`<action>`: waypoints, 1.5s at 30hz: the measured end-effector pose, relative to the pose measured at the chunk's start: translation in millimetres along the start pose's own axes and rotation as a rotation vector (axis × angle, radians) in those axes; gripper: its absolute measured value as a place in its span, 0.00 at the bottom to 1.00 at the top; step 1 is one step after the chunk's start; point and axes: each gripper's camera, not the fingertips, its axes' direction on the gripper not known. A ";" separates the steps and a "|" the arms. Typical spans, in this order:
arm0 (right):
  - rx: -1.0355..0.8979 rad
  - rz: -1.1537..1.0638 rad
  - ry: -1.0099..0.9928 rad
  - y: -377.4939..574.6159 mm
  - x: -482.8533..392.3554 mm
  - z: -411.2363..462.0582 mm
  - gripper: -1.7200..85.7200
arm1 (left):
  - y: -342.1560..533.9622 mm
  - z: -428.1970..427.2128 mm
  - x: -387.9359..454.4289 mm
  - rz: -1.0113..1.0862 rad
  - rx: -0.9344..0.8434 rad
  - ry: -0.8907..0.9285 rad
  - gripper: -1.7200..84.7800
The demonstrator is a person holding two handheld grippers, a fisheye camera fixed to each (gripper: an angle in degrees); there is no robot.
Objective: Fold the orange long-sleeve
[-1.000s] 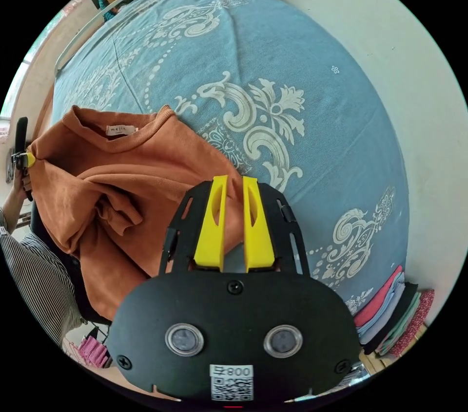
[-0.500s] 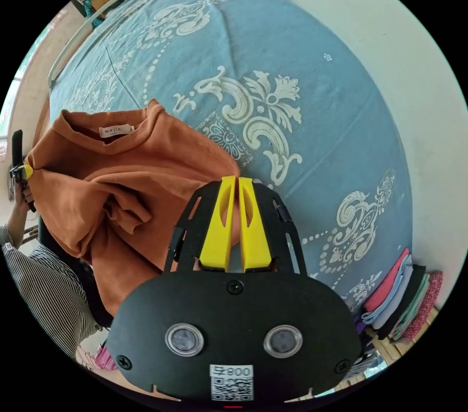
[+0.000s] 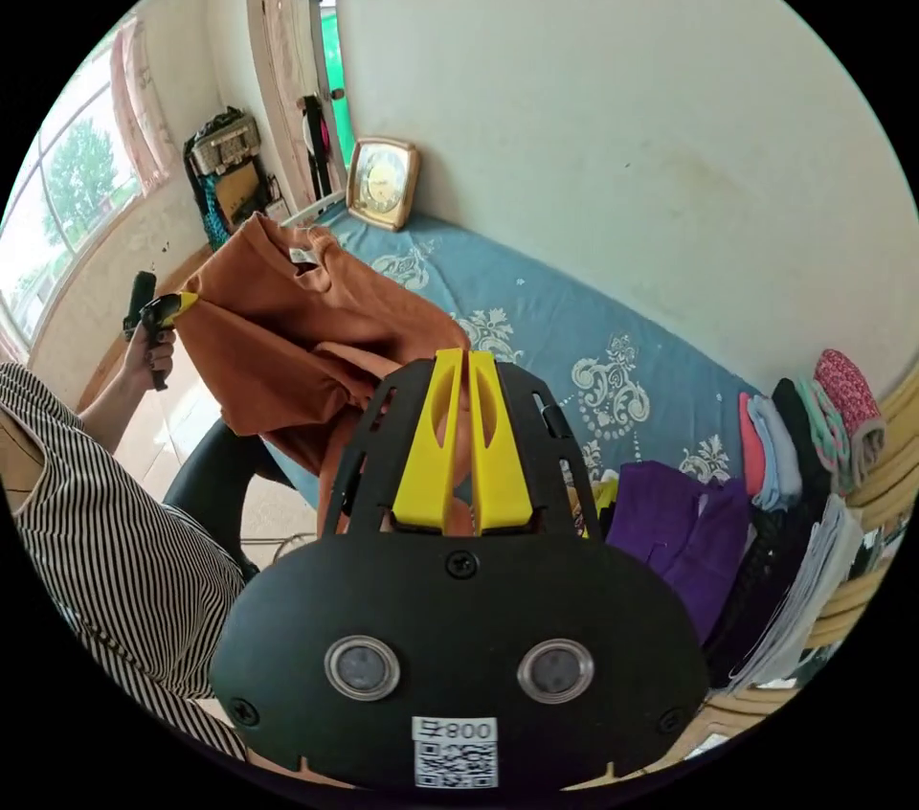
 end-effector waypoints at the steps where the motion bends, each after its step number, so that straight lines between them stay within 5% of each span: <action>1: 0.073 0.019 0.006 7.3 -5.9 -47.8 0.02 | -3.3 -12.8 19.5 0.035 0.025 0.010 0.06; 10: 0.527 0.042 0.100 57.0 -67.0 -350.9 0.02 | -22.4 -80.4 183.9 0.391 0.105 0.089 0.06; 22: 0.795 -0.097 0.061 106.1 -141.5 -585.1 0.02 | -21.6 -187.7 373.5 0.793 0.328 0.131 0.05; 34: 0.949 -0.243 0.159 120.6 -194.4 -677.8 0.03 | -9.2 -251.1 457.8 0.987 0.411 0.046 0.06; 45: 0.834 -0.213 0.170 34.2 -131.8 -583.1 0.03 | -92.0 -214.3 403.6 0.912 0.376 -0.044 0.06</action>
